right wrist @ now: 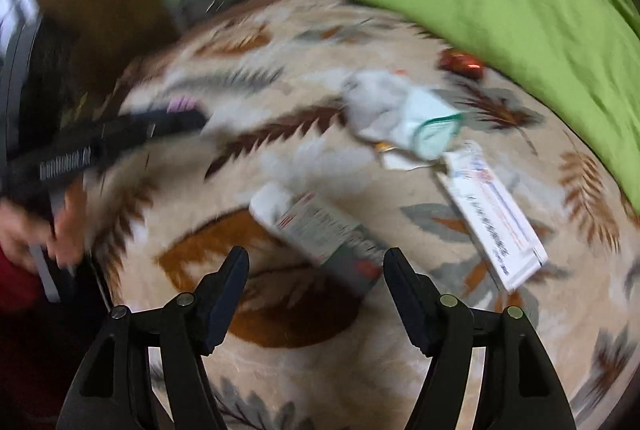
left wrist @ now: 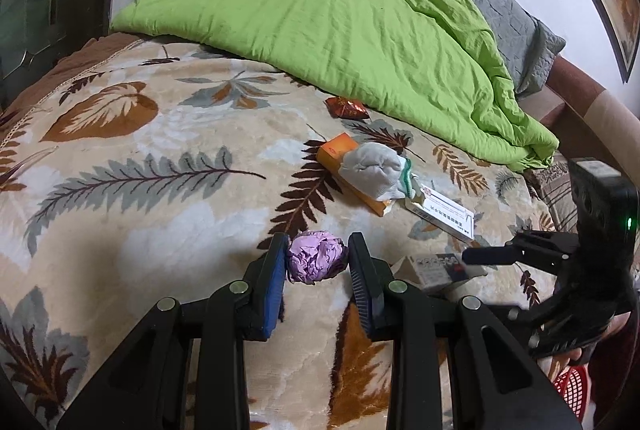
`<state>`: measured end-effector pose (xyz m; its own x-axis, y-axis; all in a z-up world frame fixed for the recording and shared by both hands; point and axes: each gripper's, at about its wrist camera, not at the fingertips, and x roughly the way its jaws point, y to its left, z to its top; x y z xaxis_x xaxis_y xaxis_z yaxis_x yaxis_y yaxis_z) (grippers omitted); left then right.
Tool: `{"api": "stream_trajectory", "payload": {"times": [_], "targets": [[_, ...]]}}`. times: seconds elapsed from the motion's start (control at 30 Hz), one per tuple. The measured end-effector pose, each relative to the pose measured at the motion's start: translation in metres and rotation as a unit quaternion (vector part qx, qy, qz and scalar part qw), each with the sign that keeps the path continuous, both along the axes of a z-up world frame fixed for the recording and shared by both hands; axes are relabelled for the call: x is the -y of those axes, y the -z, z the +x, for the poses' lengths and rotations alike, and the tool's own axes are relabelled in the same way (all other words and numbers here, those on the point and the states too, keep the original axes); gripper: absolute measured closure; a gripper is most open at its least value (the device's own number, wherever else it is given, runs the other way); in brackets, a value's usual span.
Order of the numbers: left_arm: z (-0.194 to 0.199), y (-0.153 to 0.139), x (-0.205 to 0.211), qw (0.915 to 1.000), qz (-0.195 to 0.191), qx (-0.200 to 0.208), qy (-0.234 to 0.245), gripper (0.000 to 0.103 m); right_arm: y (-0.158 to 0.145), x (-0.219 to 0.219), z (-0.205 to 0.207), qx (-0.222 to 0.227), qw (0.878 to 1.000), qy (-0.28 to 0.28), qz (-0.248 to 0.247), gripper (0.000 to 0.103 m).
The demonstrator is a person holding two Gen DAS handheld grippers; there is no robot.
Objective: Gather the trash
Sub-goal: 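Grasp the white medicine box with the right tool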
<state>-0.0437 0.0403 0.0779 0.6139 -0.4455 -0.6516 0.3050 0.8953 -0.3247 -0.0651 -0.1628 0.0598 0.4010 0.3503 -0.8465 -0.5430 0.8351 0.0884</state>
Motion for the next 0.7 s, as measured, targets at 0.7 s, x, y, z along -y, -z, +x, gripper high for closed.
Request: {"api": "stream_trajectory", "payload": {"times": [0.7], "targets": [[0.0, 0.004, 0.014, 0.9997, 0.011, 0.004, 0.021, 0.074, 0.017, -0.014, 0.024, -0.013, 0.995, -0.021, -0.094, 0.058]]}}
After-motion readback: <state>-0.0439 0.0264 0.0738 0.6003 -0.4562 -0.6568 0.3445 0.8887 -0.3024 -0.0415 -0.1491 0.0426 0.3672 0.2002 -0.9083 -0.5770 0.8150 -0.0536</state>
